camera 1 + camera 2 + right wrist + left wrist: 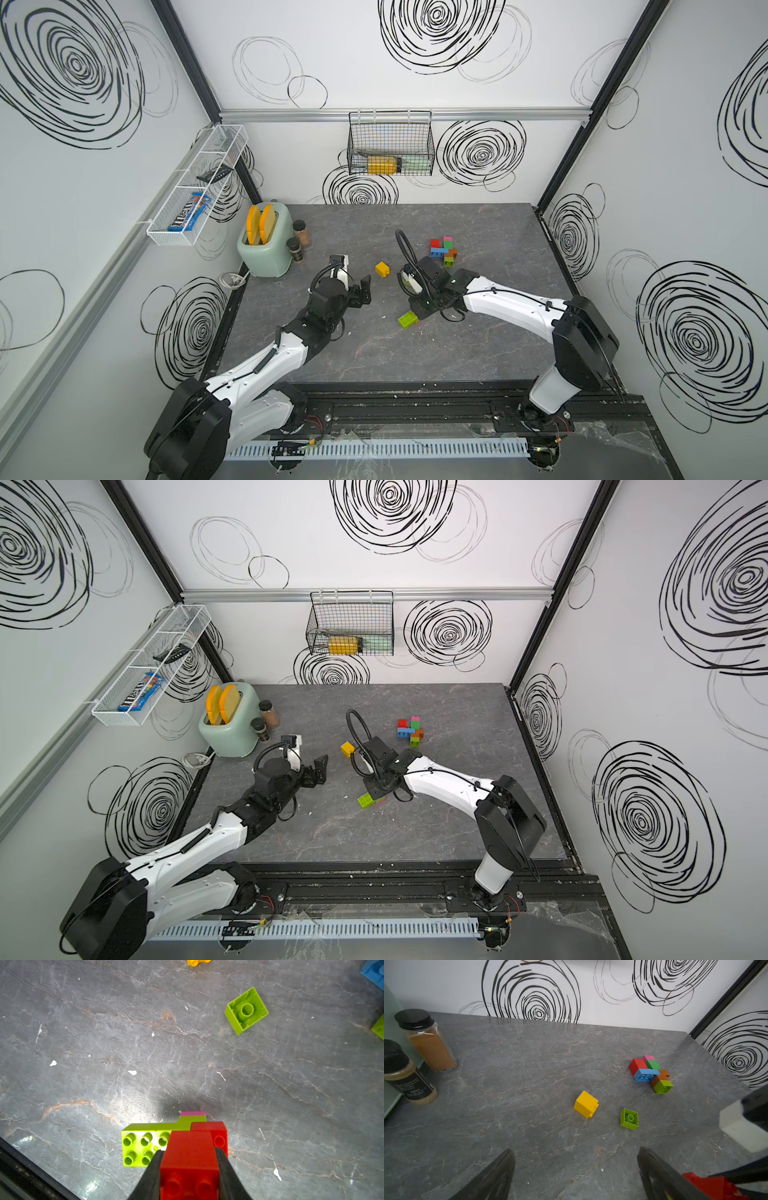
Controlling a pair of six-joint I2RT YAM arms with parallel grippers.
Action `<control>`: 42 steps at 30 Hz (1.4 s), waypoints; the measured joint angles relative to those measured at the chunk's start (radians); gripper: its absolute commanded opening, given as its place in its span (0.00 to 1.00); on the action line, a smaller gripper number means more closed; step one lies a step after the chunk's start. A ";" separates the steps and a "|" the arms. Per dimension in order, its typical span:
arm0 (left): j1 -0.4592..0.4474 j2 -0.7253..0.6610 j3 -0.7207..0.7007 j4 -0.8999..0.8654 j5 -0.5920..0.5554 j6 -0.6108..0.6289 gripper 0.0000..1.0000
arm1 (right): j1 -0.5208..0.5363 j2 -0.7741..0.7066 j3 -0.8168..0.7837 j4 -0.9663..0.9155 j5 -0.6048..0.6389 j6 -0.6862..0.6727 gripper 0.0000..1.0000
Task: Assemble the number 4 with lego
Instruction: Assemble the lego brick with the lego brick.
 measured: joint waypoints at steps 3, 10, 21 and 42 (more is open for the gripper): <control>0.003 0.019 0.010 -0.018 0.032 -0.010 0.96 | 0.000 0.002 0.000 -0.013 -0.002 -0.005 0.01; 0.006 0.045 0.019 -0.037 0.072 -0.018 0.96 | 0.001 0.024 0.008 0.000 -0.019 -0.007 0.01; 0.006 0.081 0.036 -0.047 0.122 -0.019 0.96 | 0.001 0.037 0.002 -0.004 -0.028 -0.022 0.00; 0.006 0.137 0.069 -0.056 0.170 -0.020 0.96 | 0.021 0.127 0.173 -0.097 -0.003 0.037 0.58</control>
